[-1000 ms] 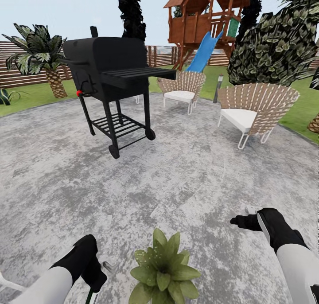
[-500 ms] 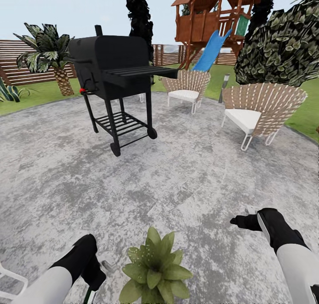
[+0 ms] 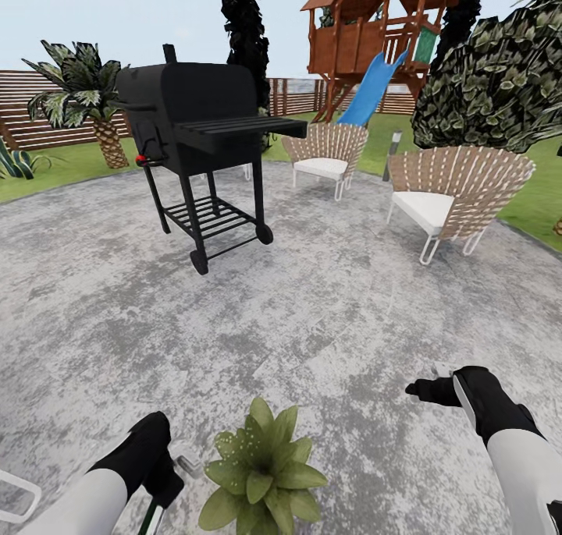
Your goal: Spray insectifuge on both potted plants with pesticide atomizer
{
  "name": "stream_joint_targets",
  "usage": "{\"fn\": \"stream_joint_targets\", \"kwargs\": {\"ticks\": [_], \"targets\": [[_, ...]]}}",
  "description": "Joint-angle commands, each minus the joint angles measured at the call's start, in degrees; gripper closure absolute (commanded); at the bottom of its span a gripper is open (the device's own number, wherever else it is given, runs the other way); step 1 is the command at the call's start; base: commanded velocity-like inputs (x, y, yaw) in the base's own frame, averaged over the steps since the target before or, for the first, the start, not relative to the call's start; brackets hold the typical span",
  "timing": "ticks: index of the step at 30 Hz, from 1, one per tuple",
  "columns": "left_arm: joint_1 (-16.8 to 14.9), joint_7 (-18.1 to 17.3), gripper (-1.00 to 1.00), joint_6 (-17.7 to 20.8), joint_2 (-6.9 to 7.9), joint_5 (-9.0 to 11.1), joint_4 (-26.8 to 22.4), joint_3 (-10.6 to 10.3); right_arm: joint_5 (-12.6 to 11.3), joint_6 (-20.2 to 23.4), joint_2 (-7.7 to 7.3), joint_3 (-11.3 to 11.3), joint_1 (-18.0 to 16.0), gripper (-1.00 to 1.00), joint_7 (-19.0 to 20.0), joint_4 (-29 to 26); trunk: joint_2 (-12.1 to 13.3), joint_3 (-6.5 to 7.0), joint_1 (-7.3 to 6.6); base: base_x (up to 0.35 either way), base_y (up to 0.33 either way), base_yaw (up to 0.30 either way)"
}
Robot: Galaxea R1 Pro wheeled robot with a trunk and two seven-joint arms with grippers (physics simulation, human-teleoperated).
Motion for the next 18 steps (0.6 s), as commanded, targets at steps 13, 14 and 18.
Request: {"fn": "stream_joint_targets", "kwargs": {"ticks": [13, 14, 18], "targets": [[-0.03, -0.35, 1.00, 0.30, 0.85, -0.44, -3.32, 0.21, 0.60, 0.20, 0.01, -0.23, -0.03, -1.00, 0.49, -0.09, -0.02, -0.05, -0.01, 0.000, 0.000, 0.000], [-0.02, -0.32, 1.00, 0.28, 0.89, -0.44, -2.62, 0.21, 0.60, 0.20, 0.00, -0.23, -0.03, -1.00, 0.50, -0.08, -0.02, -0.05, -0.01, 0.000, 0.000, 0.000], [-0.02, -0.21, 1.00, 0.14, 1.23, -0.44, 1.46, 0.19, 0.60, 0.18, 0.04, -0.24, -0.03, -1.00, 0.48, -0.07, -0.02, -0.05, -0.01, 0.000, 0.000, 0.000]]}}
